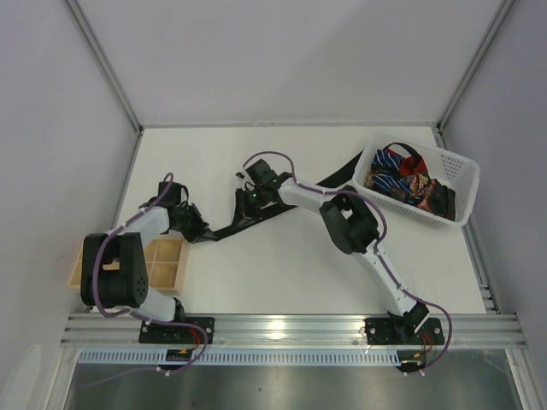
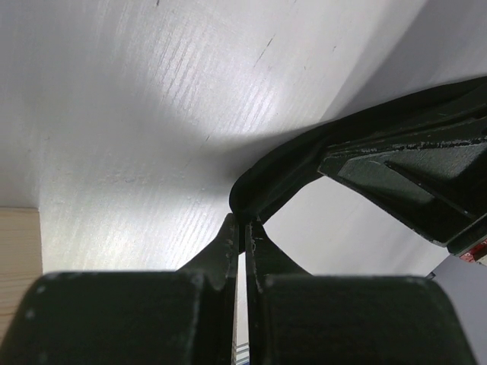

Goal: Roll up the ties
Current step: Roll the tie

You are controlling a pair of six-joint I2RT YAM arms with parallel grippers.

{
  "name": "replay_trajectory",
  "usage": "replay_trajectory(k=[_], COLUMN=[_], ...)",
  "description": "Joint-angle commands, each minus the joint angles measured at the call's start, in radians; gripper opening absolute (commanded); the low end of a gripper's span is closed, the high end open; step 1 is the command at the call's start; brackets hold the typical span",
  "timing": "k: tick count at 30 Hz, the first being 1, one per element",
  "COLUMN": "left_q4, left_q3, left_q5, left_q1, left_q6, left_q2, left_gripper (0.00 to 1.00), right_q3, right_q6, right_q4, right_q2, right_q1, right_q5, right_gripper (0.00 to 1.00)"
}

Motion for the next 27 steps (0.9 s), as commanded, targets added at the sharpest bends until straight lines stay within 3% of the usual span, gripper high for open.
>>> replay_trajectory(k=[1,21,27], left_q4=[-0.026,-0.042,-0.022], left_q3=[0.005,0.054,0.139], left_q5=[-0.034,0.015,0.06], left_q1=[0.007,0.001,-0.084], left_q6=[0.037,0.023,-0.032], left_q2=[-0.042,-0.068,-0.044], left_gripper=[0.0,0.0,0.0], right_q3=[-0.005,-0.081,-0.08], right_q6=[-0.035,-0.038,0.006], right_q4=[-0.03,0.005,0.026], right_q2=[-0.035,-0.04,-0.015], right_q1=[-0.021,-0.018,-0.001], right_q5=[0.053,0.051,0.014], right_gripper=[0.11,0.11,0.11])
